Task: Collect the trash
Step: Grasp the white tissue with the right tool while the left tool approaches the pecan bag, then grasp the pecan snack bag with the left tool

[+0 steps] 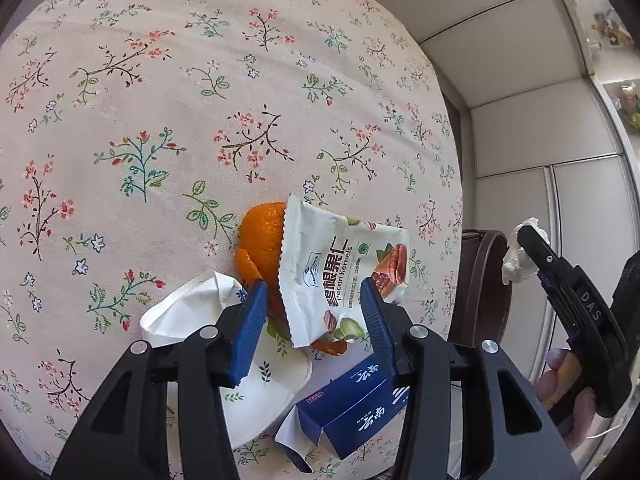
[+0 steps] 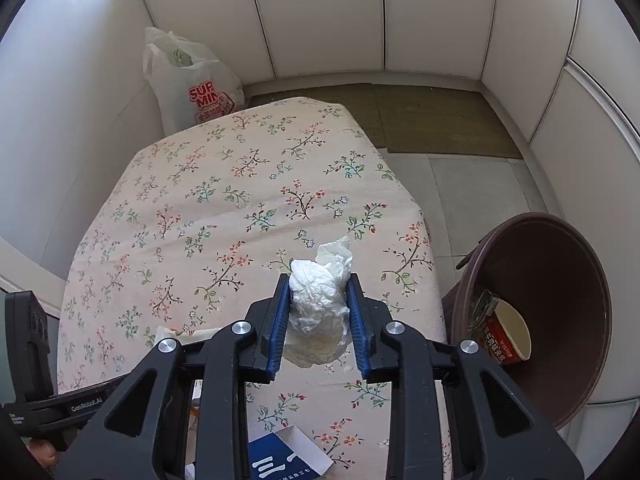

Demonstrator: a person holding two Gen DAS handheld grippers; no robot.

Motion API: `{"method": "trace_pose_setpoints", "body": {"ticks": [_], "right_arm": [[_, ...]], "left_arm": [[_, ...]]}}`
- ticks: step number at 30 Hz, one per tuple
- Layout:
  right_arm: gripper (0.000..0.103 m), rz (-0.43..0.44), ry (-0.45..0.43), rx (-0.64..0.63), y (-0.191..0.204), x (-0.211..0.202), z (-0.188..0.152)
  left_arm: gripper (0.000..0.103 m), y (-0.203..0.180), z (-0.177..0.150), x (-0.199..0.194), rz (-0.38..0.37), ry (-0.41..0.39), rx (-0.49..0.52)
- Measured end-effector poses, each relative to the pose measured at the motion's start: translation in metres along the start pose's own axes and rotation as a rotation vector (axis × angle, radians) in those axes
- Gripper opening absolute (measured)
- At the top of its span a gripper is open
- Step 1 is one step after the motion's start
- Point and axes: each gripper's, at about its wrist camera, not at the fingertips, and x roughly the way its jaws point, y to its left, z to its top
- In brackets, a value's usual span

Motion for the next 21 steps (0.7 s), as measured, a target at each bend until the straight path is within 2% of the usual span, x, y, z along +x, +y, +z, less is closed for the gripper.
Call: {"method": "trace_pose_setpoints", "body": {"ticks": [2, 6, 8, 14, 21], "right_arm": [[0.027, 0.003, -0.003, 0.000, 0.000, -0.001, 0.000], [0.027, 0.009, -0.010, -0.004, 0.000, -0.004, 0.000], [0.027, 0.009, -0.010, -0.007, 0.000, -0.005, -0.001], [0.027, 0.008, -0.014, 0.002, -0.002, -0.006, 0.000], [0.027, 0.018, -0.036, 0.009, -0.002, -0.014, 0.002]], "left_arm": [[0.045, -0.002, 0.000, 0.002, 0.006, -0.008, 0.012], [0.017, -0.011, 0.001, 0.005, 0.000, -0.017, 0.046], [0.013, -0.013, 0.001, 0.007, -0.010, -0.014, 0.055], [0.008, -0.023, 0.001, 0.000, -0.038, -0.054, 0.102], [0.007, -0.035, 0.003, -0.019, -0.056, -0.110, 0.144]]}}
